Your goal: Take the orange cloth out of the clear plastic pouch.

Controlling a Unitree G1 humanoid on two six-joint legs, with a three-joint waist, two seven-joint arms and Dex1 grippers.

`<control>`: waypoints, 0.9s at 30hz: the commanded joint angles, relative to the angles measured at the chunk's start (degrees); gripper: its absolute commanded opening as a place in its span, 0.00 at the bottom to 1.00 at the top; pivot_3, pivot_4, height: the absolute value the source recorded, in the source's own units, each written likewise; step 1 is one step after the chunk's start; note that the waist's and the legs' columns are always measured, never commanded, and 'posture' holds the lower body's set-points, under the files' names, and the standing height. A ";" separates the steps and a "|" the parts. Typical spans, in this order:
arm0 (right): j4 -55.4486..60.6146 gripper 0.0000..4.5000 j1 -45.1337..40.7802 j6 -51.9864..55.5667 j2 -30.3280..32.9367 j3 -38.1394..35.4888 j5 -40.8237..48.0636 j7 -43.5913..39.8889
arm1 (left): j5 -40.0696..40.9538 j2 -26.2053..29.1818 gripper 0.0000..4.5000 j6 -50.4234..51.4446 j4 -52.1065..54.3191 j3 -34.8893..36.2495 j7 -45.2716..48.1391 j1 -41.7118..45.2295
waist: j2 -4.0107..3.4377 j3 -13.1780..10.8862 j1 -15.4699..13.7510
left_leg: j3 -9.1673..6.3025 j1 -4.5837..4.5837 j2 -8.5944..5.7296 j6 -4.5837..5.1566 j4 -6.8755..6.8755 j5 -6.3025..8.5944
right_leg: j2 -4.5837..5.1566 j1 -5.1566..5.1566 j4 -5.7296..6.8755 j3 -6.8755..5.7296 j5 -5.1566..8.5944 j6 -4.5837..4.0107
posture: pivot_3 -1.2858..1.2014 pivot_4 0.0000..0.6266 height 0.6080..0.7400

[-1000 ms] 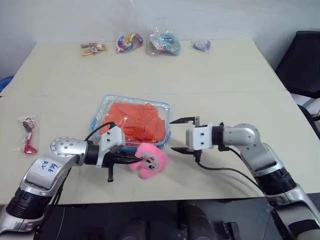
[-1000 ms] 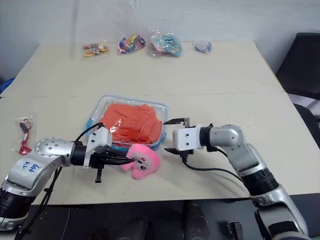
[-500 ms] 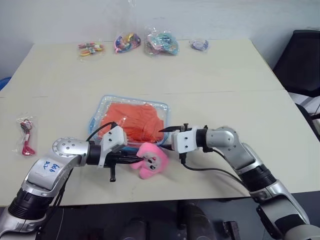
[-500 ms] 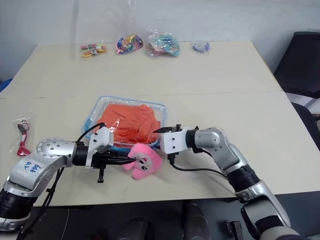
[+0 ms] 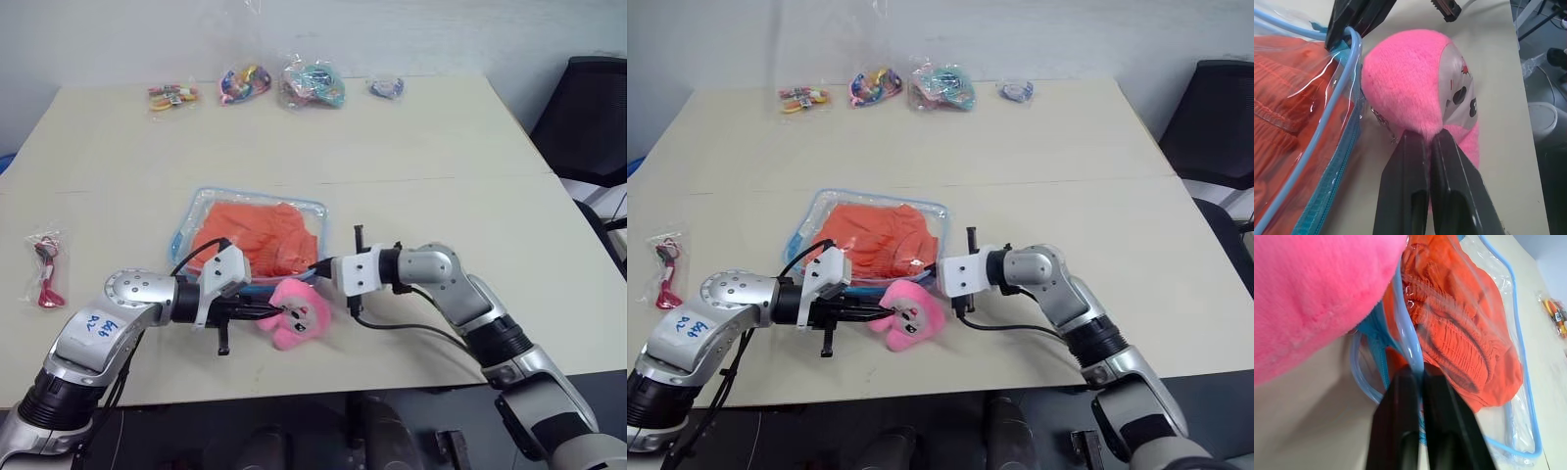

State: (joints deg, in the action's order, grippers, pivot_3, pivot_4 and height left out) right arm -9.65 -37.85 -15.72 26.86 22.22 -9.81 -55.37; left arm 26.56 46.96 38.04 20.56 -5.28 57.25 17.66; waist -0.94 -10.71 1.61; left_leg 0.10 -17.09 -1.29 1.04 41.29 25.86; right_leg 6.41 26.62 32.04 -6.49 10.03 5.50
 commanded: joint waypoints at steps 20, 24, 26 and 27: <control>4.81 0.00 6.87 -14.13 15.96 -9.37 8.00 -2.48 | -2.36 11.93 0.00 -8.64 -17.16 15.73 4.17 -2.30 | -0.06 -0.04 -0.06 | 0.00 -0.03 0.03 -0.02 -0.03 0.01 | 0.02 0.01 -0.02 -0.08 0.01 -0.01 | 0.52 0.24 1.00; 5.91 0.00 9.58 -16.33 18.35 -10.02 10.43 -4.38 | -4.83 14.06 0.00 -12.51 -26.04 16.55 4.72 0.93 | -0.06 -0.04 -0.15 | -0.02 -0.05 0.00 -0.01 -0.03 0.01 | 0.04 0.01 -0.02 -0.12 0.01 -0.01 | 0.52 0.24 1.00; 5.76 0.00 10.44 -17.20 19.41 -10.35 10.84 -4.83 | -5.27 14.45 0.00 -13.69 -29.59 16.64 4.94 3.07 | -0.06 -0.04 -0.13 | -0.01 -0.06 0.00 -0.02 -0.03 0.01 | 0.03 0.01 -0.03 -0.15 0.01 -0.01 | 0.52 0.24 1.00; 5.58 0.00 10.88 -17.38 19.93 -10.67 11.21 -4.90 | -5.52 14.49 0.00 -14.36 -31.28 16.62 4.91 4.54 | -0.06 -0.04 -0.09 | 0.01 -0.06 -0.02 -0.01 -0.03 0.01 | 0.05 0.01 -0.02 -0.14 0.01 -0.01 | 0.52 0.24 1.00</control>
State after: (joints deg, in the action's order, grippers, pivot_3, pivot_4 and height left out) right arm -5.01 -27.36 -31.77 45.06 14.64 -0.45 -59.86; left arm 22.35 59.72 25.36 -8.16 9.06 62.27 20.11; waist -1.00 -10.75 1.52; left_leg 0.11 -17.15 -1.30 1.03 41.27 25.87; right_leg 6.45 26.62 32.02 -6.64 10.03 5.49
